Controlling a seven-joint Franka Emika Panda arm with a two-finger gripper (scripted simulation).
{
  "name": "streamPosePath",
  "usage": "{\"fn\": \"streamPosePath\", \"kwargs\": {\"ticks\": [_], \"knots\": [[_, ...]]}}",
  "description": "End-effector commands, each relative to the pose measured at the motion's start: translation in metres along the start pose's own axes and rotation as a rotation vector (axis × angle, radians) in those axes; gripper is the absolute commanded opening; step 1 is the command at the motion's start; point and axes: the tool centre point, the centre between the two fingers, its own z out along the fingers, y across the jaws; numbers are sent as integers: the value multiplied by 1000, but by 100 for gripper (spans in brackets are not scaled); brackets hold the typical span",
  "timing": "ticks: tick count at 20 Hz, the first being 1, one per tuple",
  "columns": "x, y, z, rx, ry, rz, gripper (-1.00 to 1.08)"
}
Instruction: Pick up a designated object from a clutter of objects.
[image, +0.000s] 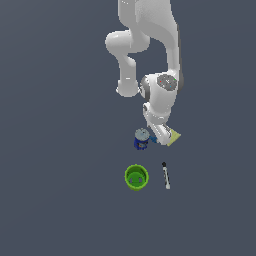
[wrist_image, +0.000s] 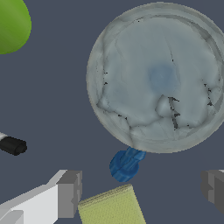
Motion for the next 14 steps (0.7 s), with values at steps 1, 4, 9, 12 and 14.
{"fn": "streamPosePath", "kwargs": {"ticks": [1, 4, 9, 12, 14], "knots": [[0, 0, 0, 0, 0, 0, 100], [0, 0, 2, 0, 0, 0, 100], [0, 1, 17, 0, 0, 1, 100], [0, 1, 31, 0, 0, 2, 100], [-1, 1, 39, 0, 0, 2, 100]]}}
